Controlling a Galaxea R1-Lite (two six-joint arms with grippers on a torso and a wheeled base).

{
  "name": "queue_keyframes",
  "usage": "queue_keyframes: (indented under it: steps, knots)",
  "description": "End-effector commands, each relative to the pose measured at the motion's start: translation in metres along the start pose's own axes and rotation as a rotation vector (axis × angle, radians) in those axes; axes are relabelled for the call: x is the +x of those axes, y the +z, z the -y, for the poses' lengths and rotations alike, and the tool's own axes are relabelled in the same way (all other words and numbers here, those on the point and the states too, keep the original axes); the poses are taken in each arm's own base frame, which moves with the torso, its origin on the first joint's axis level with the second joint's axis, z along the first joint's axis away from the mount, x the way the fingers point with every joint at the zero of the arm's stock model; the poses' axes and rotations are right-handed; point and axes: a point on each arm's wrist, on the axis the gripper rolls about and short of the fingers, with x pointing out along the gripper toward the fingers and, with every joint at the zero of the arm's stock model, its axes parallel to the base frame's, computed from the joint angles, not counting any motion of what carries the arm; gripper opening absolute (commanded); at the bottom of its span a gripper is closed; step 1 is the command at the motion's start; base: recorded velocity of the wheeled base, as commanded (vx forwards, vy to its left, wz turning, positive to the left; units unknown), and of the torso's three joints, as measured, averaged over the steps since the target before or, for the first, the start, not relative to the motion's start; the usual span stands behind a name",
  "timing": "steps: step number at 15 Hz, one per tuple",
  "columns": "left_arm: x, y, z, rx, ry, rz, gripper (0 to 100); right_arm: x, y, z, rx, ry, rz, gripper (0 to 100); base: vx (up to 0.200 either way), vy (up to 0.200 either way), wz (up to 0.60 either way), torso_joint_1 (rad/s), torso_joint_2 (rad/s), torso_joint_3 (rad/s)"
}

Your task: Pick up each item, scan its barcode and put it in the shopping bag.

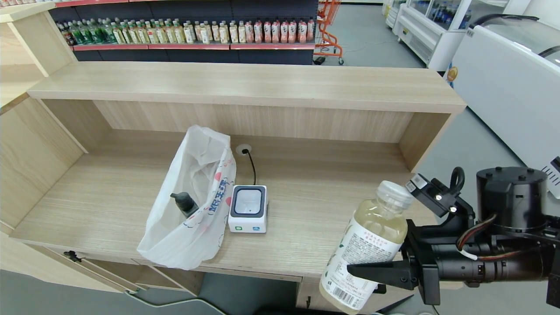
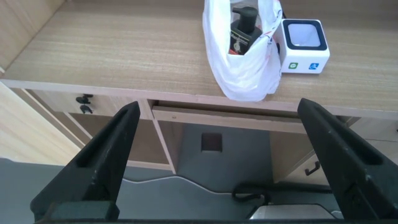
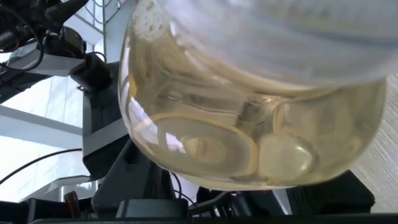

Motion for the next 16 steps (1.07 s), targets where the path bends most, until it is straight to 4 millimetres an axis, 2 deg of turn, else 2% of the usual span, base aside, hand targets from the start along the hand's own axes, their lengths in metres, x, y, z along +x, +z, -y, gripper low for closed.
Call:
queue_keyframes:
  steps: [1, 7, 16]
  knots:
    - [0.000, 0.000, 0.000, 0.000, 0.000, 0.000, 100, -0.001, 0.001, -0.002, -0.001, 0.006, -0.002, 0, 0.000, 0.000, 0.00, 0.000, 0.00, 0.000]
    - [0.000, 0.000, 0.000, 0.000, 0.000, 0.000, 100, -0.001, 0.000, -0.008, 0.004, 0.032, -0.019, 0, 0.000, 0.000, 0.00, 0.000, 0.00, 0.000]
    - [0.000, 0.000, 0.000, 0.000, 0.000, 0.000, 100, 0.001, 0.014, -0.015, 0.069, 0.062, 0.009, 0, 0.000, 0.000, 0.00, 0.000, 0.00, 0.000]
